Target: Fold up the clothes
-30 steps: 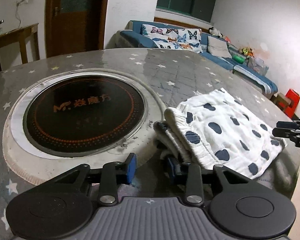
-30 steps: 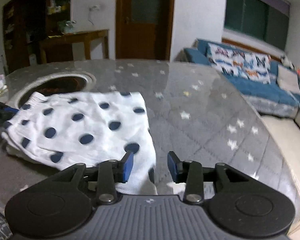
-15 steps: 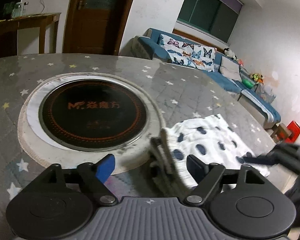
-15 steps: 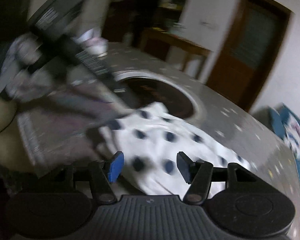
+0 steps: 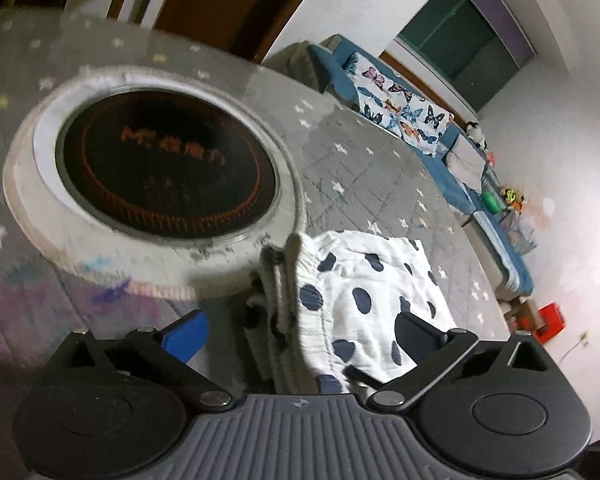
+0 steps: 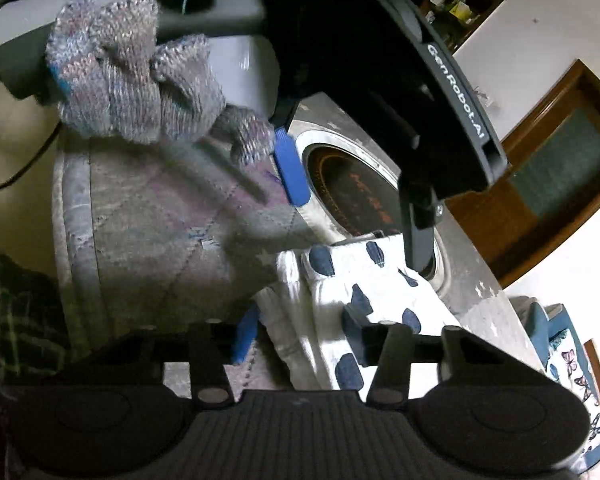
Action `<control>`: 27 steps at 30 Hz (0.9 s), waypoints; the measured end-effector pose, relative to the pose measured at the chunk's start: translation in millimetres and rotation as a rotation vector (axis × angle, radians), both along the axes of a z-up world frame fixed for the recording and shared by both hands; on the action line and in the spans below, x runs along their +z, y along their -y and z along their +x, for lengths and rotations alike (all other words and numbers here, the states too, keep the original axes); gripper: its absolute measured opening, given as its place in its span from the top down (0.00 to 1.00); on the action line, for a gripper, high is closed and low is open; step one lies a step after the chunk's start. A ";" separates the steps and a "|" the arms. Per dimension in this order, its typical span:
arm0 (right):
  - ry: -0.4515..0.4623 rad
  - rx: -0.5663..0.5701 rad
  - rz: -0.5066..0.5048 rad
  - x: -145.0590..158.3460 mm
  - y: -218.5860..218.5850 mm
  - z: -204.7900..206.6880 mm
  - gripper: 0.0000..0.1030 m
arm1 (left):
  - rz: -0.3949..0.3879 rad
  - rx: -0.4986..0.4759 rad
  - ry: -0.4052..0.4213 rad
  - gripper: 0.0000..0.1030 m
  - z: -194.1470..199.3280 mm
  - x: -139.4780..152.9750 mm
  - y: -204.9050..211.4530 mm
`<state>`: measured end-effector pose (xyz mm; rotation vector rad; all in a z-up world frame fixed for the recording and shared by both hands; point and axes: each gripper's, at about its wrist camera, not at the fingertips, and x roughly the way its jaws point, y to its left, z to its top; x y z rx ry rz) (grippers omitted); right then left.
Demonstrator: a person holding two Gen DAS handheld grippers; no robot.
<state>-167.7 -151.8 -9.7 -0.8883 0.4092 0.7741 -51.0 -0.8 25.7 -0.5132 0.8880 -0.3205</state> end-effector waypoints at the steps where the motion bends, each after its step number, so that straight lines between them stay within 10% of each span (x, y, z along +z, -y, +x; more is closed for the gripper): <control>1: -0.002 -0.002 0.012 1.3 0.3 0.0 0.67 | -0.018 0.009 -0.014 0.01 0.6 -2.5 -0.8; 21: -0.029 -0.108 0.232 38.0 15.8 11.0 0.84 | -0.415 0.128 -0.183 0.02 5.4 -36.4 -1.2; 27: -0.083 -0.115 0.258 35.8 26.6 9.7 0.81 | -0.444 0.140 -0.220 0.47 13.5 -49.0 -3.8</control>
